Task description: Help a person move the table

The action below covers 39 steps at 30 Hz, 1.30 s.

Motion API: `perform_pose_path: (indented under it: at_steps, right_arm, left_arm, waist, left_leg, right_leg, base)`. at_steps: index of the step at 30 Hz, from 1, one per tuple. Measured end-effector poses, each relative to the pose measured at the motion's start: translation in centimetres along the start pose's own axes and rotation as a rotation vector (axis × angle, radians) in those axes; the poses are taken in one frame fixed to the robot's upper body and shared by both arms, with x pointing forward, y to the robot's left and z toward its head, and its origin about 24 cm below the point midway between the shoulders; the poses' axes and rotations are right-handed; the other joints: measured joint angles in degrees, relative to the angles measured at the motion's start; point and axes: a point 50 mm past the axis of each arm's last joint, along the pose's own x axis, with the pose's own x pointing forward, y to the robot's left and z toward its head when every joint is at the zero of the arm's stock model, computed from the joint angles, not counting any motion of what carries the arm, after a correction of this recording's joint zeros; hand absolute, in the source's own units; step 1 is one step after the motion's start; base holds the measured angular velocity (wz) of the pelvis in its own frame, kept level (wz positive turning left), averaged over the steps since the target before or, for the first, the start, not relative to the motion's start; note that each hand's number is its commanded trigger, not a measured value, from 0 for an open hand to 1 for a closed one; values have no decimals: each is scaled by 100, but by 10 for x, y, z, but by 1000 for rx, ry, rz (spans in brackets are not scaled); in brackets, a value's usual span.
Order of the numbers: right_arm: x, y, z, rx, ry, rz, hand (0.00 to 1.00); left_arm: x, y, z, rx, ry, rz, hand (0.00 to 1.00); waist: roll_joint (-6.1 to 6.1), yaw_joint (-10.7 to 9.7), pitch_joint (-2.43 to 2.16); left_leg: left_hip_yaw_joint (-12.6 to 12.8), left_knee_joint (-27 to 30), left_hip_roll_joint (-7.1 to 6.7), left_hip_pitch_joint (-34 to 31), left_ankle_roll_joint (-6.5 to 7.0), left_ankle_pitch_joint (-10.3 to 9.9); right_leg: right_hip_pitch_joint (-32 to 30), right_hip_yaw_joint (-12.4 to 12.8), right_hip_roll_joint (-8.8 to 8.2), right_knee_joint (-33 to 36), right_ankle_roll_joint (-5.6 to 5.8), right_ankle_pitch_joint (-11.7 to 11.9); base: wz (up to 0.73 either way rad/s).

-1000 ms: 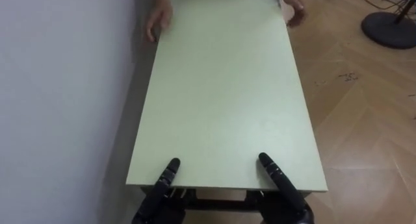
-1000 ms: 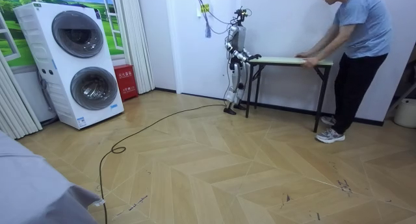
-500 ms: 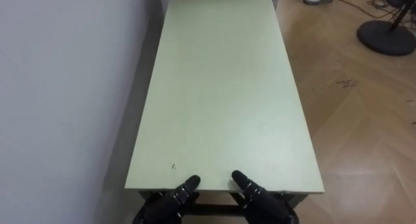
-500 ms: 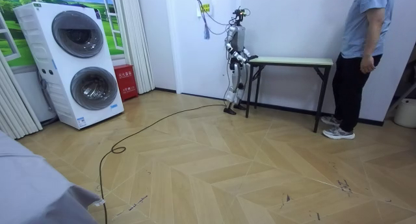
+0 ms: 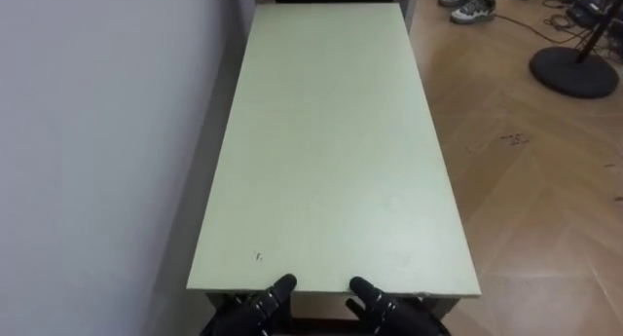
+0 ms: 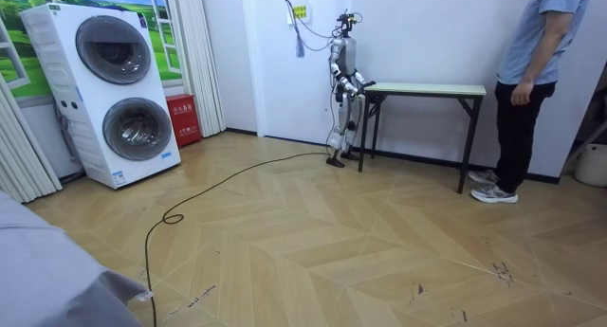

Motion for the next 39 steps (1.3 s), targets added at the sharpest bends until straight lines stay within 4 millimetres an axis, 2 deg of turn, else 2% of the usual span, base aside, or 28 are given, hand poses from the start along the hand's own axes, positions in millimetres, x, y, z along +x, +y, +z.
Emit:
perform_pose_path:
  at_steps: [11, 13, 18, 20, 22, 23, 25, 28, 31, 39]
  right_arm:
    - [-8, -7, -4, 19, -28, -23, 0]
    - [-12, -10, -8, 36, -31, -31, 0]
    - [-29, -23, -16, 54, -41, -83, 0]
    - [-36, -37, -27, 43, 9, -171, 0]
    - [-56, -68, -38, 72, 48, -398, 0]
    - [-61, -75, -38, 68, 50, -452, 0]
    - [-89, -103, -40, 60, 79, -680, 0]
    - [-120, -123, -49, 37, 163, -889, 0]
    - [-129, -125, -59, 59, 216, -973, 0]
    - [-118, -123, -55, 44, 253, -981, 0]
  left_arm:
    - [-1, 5, -1, 36, 3, 16, 0]
    - [-1, 5, -1, 48, 6, 16, 0]
    - [-6, 8, -3, 54, -4, 29, 0]
    - [-8, 9, -4, 61, -9, 35, 0]
    - [-9, 9, -3, 77, -12, 36, 0]
    - [-10, 10, -3, 79, -14, 39, 0]
    - [-14, 12, -3, 84, -23, 46, 0]
    - [-21, 14, -2, 77, -39, 56, 0]
    - [-24, 17, -1, 76, -49, 65, 0]
    - [-28, 27, 14, 92, -101, 115, 0]
  waist:
    - [-16, 83, -13]
    - [-43, 164, -43]
    - [-111, 203, -93]
    - [-121, 246, -94]
    - [-120, 389, -93]
    - [-125, 395, -96]
    - [-145, 448, -99]
    - [-159, 481, -100]
    - [-162, 483, -97]
    - [-209, 479, -82]
  left_leg:
    - [9, -135, -10, 182, -45, 36]
    - [49, -147, -16, 178, -39, 45]
    - [75, -157, -22, 238, -31, 68]
    - [88, -171, -21, 272, -34, 66]
    - [118, -250, -16, 284, -40, 63]
    - [122, -264, -15, 281, -46, 67]
    - [129, -291, -12, 288, -60, 60]
    - [137, -297, 5, 287, -91, 44]
    - [148, -299, 42, 292, -133, 19]
    - [207, -297, 102, 371, -225, -42]
  right_leg:
    - [127, -10, 12, -120, -27, 2]
    - [123, 9, 4, -197, -22, -29]
    - [138, 51, 2, -191, -26, -66]
    - [165, 68, 6, -192, -33, -79]
    - [148, 94, 6, -192, -42, -102]
    - [139, 90, 6, -192, -46, -103]
    - [136, 83, 9, -195, -61, -117]
    - [127, 55, 24, -195, -91, -128]
    - [141, 50, 59, -196, -139, -131]
    - [192, 82, 101, -219, -210, -210]
  base:
    - [-1]
    - [-7]
    - [-4]
    - [-6]
    - [-7]
    - [-5]
    - [0]
    - [0]
    - [0]
    - [-5]
